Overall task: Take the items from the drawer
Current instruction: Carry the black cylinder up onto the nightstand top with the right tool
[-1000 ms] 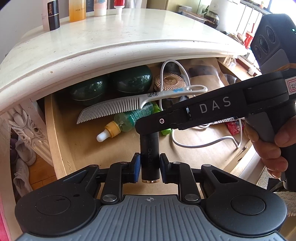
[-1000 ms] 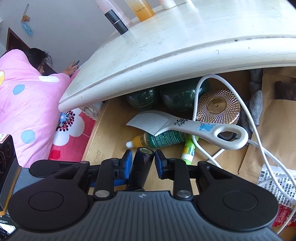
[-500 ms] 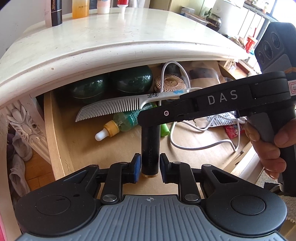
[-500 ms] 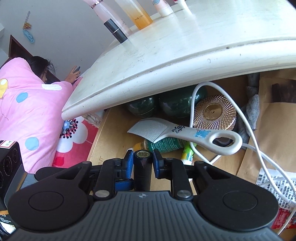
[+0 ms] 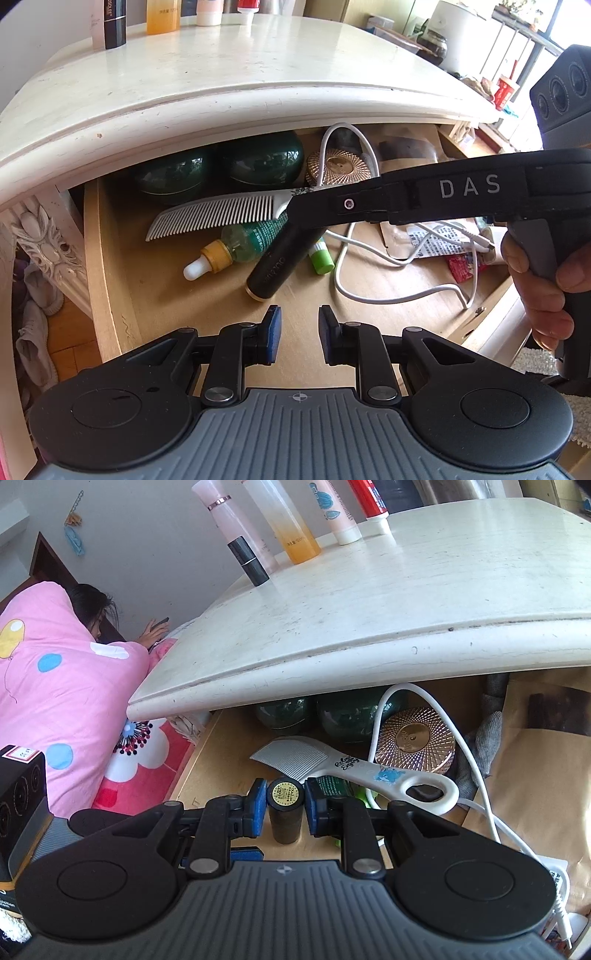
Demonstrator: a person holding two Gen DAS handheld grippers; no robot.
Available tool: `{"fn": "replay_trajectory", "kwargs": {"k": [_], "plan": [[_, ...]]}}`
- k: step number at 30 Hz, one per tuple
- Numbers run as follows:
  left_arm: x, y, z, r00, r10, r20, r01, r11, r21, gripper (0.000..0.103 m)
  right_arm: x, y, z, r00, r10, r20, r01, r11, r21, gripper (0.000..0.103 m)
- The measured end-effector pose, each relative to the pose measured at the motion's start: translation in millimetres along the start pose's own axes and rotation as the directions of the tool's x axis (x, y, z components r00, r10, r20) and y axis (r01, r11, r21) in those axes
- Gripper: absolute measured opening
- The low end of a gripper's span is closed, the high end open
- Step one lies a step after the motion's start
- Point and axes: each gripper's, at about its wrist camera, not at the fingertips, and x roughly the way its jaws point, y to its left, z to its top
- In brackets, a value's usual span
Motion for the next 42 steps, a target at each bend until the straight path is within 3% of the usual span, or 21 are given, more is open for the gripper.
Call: {"fn": "replay_trajectory", "kwargs": {"k": [10, 19, 42], "plan": [[-5.5, 4.9, -0.4, 0.999, 0.036, 0.016, -0.036, 0.999, -0.002, 0.023, -7.2, 9.7, -2.0, 1.000, -0.024, 0.001, 0.024, 0.997, -0.070, 0.023], [-5.2, 1.5, 3.4, 1.000, 0.020, 0.017, -0.021, 0.999, 0.034, 0.025, -12.4, 25.4, -8.1, 0.998, -0.057, -0.009, 0.055, 0.983, -0.173, 0.023], [6.6, 3.7, 12.3, 0.996, -0.005, -0.090, 0.009, 0.999, 0.044, 0.025, -6.8, 37.3, -17.4, 1.000, -0.011, -0.025, 0.006, 0.976, -0.219, 0.026]]}}
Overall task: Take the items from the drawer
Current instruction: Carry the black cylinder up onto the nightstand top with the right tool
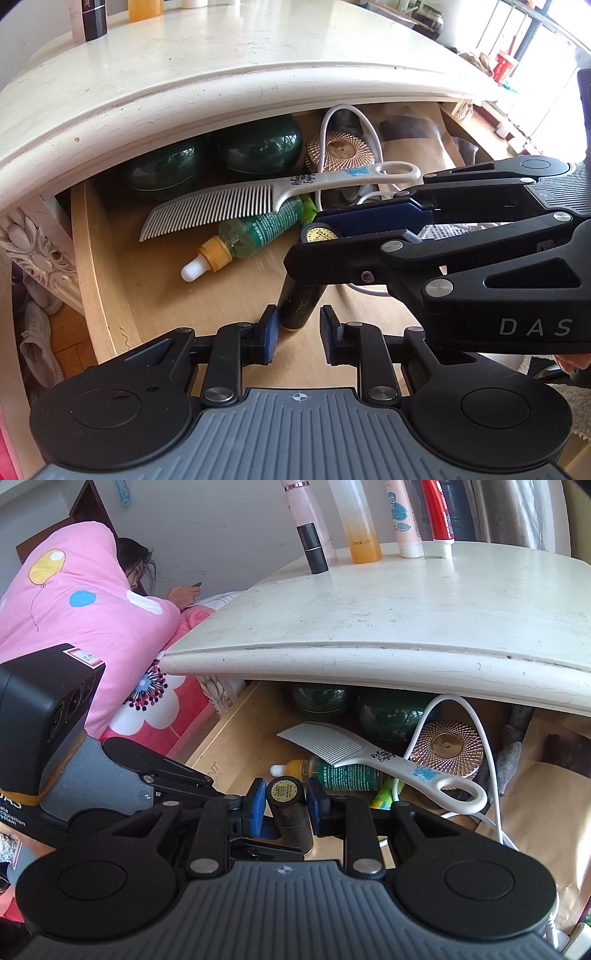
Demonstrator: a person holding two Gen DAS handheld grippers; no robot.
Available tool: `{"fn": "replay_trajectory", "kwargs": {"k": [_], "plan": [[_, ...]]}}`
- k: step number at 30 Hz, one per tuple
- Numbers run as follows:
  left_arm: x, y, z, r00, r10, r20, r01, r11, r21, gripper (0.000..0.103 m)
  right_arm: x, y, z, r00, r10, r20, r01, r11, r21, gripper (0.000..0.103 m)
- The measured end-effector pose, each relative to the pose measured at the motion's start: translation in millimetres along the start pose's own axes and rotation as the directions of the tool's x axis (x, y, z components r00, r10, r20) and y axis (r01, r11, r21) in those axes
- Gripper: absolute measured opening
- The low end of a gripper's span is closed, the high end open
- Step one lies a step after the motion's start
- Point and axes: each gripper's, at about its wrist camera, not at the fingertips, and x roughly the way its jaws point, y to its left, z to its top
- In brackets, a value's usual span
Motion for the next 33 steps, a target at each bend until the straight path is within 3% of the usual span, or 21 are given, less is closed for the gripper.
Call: {"fn": "replay_trajectory", "kwargs": {"k": [17, 33], "plan": [[5.8, -5.1, 4.0, 0.998, 0.050, -0.035, -0.049, 0.998, 0.025, 0.023, -2.1, -6.2, -2.9, 0.999, 0.034, 0.002, -0.034, 0.999, 0.020, 0.025], [-10.6, -20.8, -0.7, 0.994, 0.084, 0.065, -0.084, 0.996, 0.007, 0.022, -20.6, -6.1, -3.7, 0.999, 0.022, 0.048, -0.024, 0.999, 0.025, 0.025]]}}
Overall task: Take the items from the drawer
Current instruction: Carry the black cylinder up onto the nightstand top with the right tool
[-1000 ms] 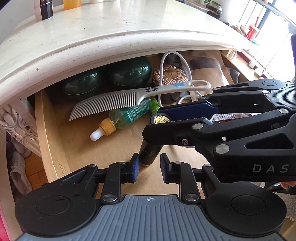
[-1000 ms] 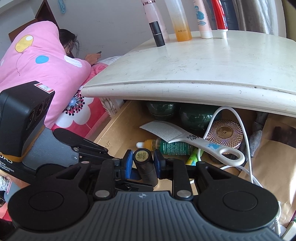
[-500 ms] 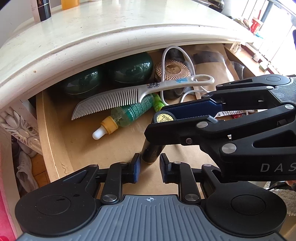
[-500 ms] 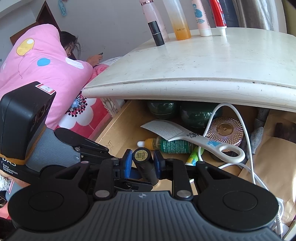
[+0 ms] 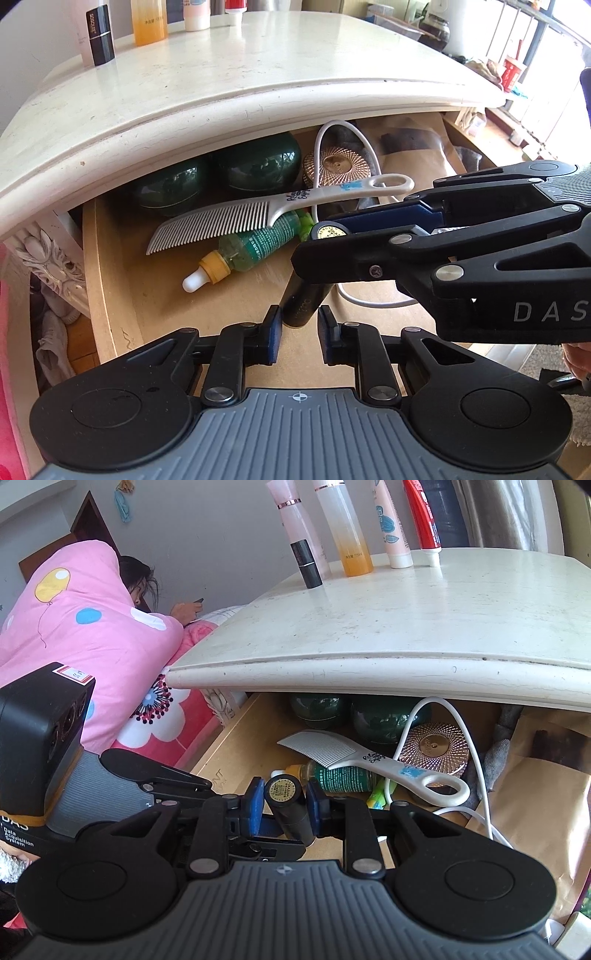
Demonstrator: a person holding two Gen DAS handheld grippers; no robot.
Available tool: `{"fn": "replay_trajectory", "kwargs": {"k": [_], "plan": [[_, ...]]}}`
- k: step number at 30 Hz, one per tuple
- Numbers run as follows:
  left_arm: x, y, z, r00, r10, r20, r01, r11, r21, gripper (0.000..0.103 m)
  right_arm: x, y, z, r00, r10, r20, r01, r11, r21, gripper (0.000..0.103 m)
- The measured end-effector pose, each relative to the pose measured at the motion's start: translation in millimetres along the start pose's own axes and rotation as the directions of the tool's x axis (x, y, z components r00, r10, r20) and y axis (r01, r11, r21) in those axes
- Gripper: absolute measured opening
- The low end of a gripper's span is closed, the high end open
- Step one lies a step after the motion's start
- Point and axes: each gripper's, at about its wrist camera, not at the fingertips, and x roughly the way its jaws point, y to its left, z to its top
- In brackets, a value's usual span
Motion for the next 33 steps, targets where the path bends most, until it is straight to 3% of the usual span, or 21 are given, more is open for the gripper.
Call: {"fn": "replay_trajectory", "kwargs": {"k": [13, 33], "plan": [[-33.5, -13.9, 9.7, 0.996, 0.036, 0.077, -0.039, 0.999, 0.037, 0.019, -30.6, 12.1, 15.8, 0.998, 0.024, 0.051, -0.021, 0.998, -0.063, 0.025], [-74.0, -15.7, 39.5, 0.972, 0.076, 0.222, -0.092, 0.994, 0.063, 0.018, -61.3, 14.8, 82.9, 0.994, 0.096, 0.061, -0.089, 0.990, -0.114, 0.024]]}}
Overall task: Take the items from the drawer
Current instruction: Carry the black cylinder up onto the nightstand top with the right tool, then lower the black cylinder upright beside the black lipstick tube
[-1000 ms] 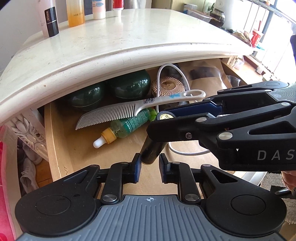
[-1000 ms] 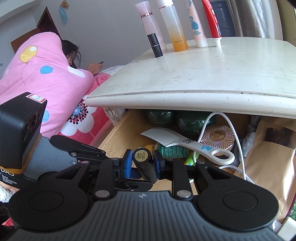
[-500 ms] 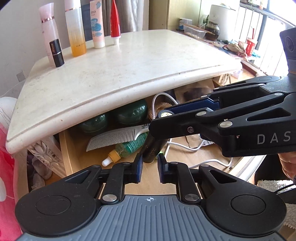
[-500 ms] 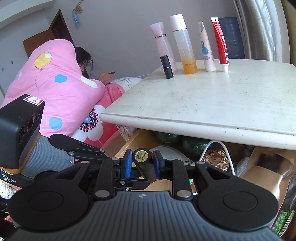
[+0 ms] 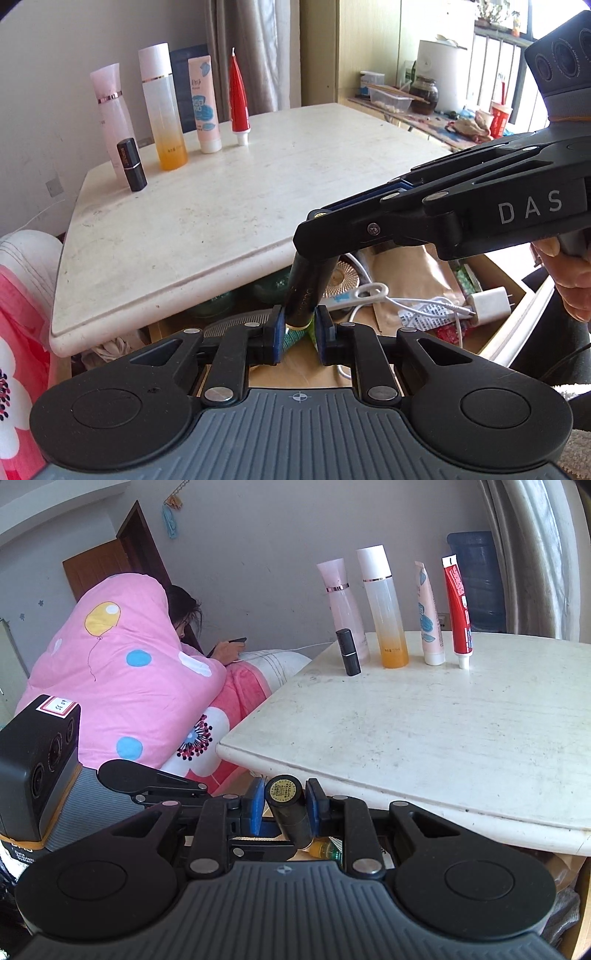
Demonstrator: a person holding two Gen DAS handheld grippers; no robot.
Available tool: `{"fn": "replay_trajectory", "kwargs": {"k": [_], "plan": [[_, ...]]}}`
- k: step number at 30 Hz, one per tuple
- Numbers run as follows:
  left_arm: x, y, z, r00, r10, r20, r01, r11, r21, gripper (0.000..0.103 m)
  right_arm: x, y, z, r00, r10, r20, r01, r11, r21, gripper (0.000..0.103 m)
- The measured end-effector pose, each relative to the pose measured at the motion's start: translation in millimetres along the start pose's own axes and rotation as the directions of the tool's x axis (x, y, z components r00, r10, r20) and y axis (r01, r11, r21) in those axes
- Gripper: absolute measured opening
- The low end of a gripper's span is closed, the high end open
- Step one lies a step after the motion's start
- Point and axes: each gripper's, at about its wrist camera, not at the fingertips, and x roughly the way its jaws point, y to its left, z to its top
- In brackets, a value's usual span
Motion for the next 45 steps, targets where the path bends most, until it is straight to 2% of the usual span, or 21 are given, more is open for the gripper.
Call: {"fn": "replay_trajectory", "kwargs": {"k": [9, 20, 33, 45], "plan": [[-1.9, 12.4, 16.0, 0.999, 0.016, 0.049, -0.016, 1.000, -0.004, 0.018, 6.0, 4.8, 26.3, 1.000, -0.022, 0.006, 0.022, 0.997, -0.075, 0.024], [16.4, 35.7, 41.4, 0.997, 0.015, 0.070, -0.013, 0.999, -0.030, 0.018, 26.6, -15.4, 61.4, 1.000, -0.025, 0.004, 0.025, 0.996, -0.084, 0.024], [50.8, 68.0, 66.5, 0.996, 0.031, 0.087, -0.023, 0.995, -0.092, 0.018, 70.0, -50.2, 99.7, 1.000, -0.025, -0.015, 0.024, 0.996, -0.082, 0.024], [76.4, 98.3, 85.4, 0.990, 0.083, 0.113, -0.067, 0.988, -0.139, 0.019, 110.7, -70.8, 131.0, 0.999, -0.033, -0.003, 0.032, 0.997, -0.074, 0.024]]}}
